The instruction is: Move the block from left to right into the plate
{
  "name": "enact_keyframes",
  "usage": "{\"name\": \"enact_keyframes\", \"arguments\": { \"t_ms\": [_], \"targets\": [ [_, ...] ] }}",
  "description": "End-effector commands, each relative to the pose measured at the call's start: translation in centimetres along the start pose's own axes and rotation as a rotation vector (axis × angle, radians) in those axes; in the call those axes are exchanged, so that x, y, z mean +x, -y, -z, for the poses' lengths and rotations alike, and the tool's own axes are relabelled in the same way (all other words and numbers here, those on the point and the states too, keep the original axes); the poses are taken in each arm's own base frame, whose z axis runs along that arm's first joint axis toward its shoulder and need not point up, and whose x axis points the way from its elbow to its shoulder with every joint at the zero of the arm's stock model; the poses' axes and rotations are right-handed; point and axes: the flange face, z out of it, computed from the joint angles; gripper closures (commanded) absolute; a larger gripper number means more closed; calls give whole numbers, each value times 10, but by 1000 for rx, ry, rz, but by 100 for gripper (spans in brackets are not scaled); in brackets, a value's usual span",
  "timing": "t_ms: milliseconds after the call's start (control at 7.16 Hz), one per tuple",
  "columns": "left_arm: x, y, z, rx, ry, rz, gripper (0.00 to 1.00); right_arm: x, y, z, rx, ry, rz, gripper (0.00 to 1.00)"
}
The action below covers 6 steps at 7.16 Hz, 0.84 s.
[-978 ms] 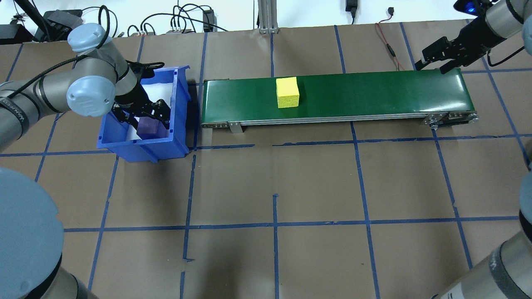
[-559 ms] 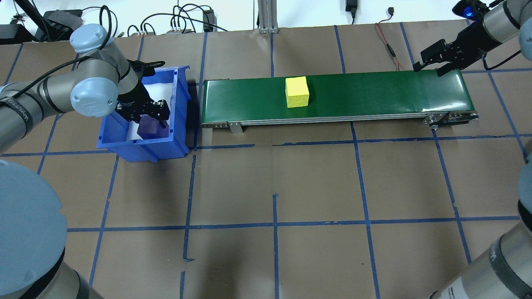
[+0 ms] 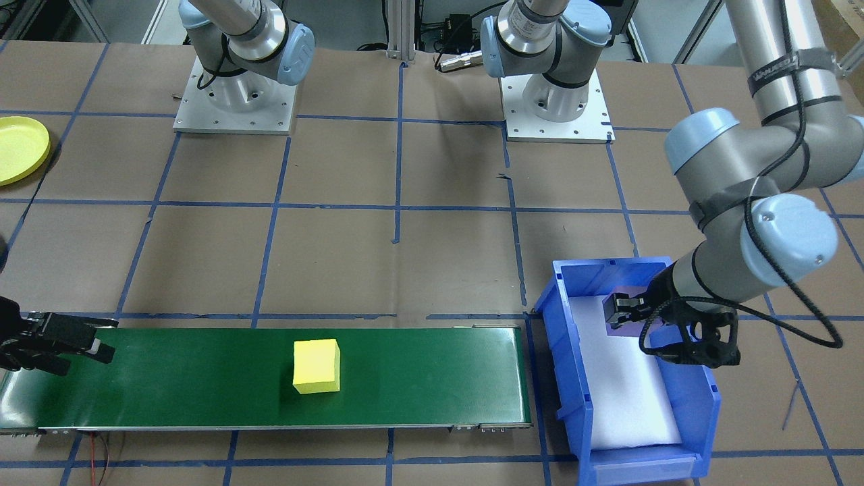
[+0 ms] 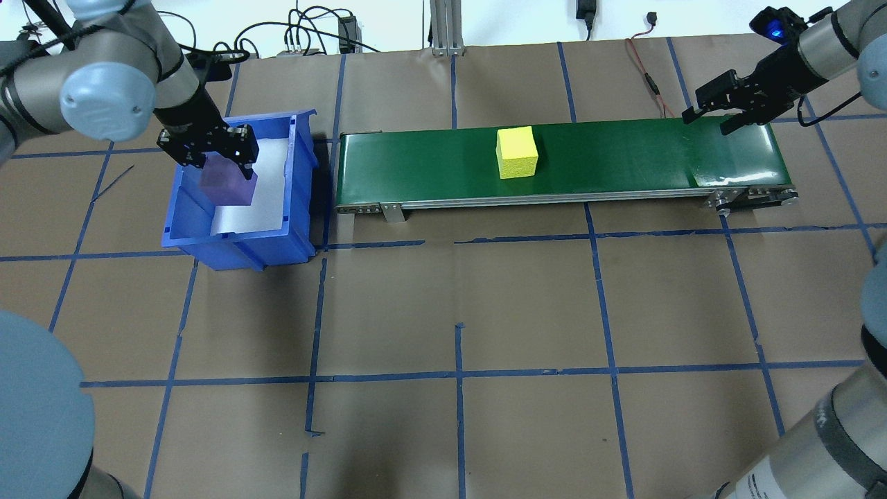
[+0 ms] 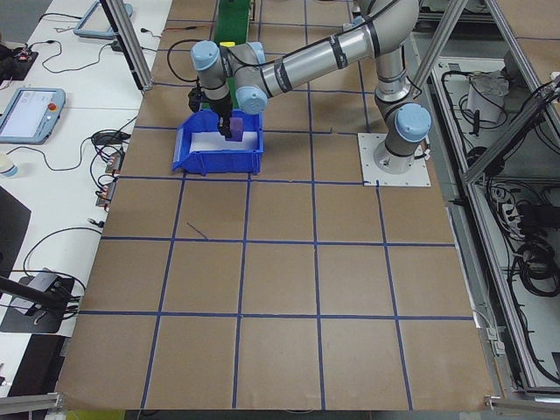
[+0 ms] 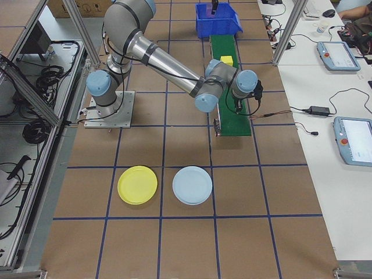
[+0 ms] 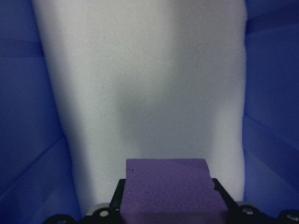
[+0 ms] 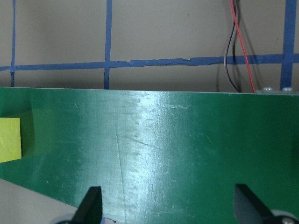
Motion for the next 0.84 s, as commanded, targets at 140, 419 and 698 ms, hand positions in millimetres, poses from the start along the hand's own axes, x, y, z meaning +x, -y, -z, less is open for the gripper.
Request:
{"name": "enact_keyframes", "arguments": {
  "t_ms": [140,419,698],
  "targets": [
    [91,-1,66,90,15,6,53,3,-8,-11,-28,7,-71,0],
    [171,14,27,155,1,-49,53,2,-7,-9,-18,6,-76,0],
    [214,28,-27,138,1,-75,56,3,-7,-10,-19,6,-90,0]
  ]
}}
